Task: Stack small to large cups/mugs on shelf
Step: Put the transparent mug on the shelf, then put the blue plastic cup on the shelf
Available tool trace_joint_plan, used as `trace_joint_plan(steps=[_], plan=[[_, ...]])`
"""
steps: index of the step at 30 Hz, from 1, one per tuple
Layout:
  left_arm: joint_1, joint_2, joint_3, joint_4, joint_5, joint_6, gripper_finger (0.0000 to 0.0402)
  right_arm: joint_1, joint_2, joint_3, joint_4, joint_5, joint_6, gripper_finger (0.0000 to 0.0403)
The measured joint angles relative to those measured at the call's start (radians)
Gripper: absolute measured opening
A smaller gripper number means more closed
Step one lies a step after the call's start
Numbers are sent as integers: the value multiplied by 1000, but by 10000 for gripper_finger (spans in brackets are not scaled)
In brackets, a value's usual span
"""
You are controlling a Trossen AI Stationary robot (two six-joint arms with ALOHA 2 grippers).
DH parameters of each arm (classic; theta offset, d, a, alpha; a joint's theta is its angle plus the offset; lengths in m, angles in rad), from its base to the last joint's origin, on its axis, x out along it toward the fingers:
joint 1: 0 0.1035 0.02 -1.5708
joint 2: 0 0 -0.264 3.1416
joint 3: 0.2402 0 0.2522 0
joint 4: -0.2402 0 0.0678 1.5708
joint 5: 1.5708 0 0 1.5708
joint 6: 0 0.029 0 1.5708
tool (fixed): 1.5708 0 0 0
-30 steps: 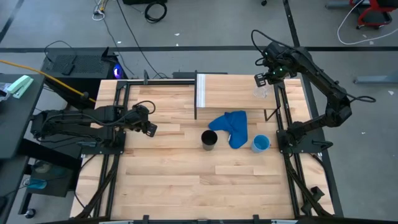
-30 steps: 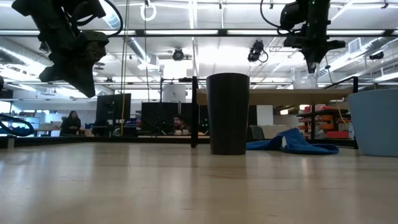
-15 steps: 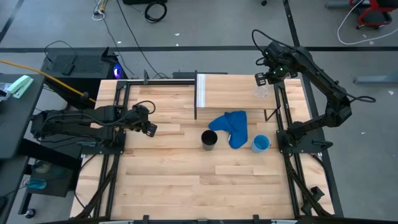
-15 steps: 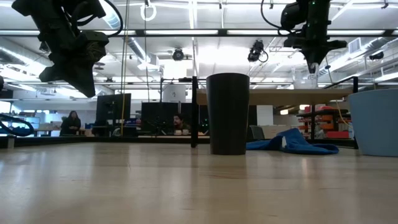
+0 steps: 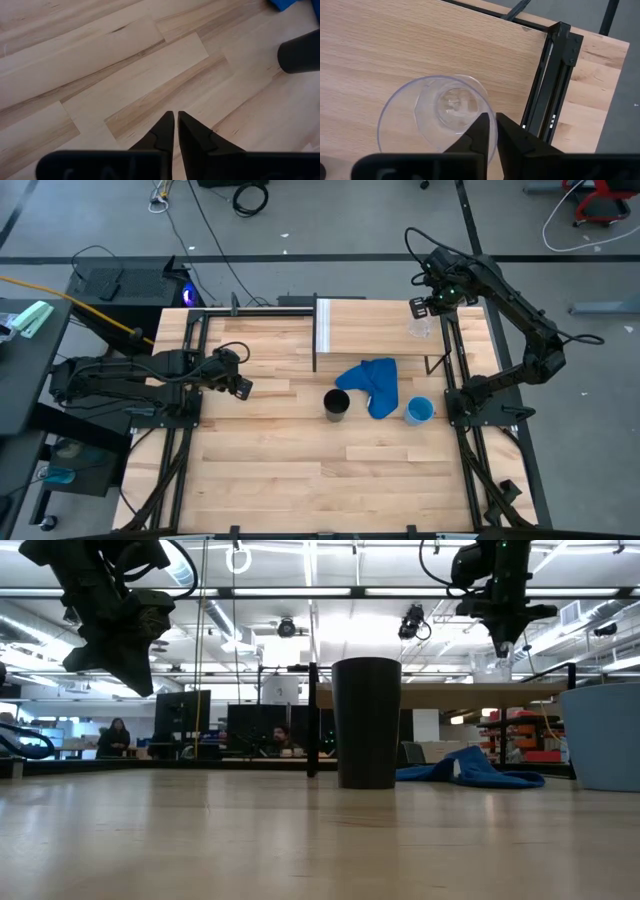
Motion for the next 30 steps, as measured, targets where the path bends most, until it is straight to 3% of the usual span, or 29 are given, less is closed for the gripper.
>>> trace_joint_plan(steps=[30], plan=[[0, 0, 0, 0, 0, 0, 40, 1, -3, 1, -6, -25, 69, 106]])
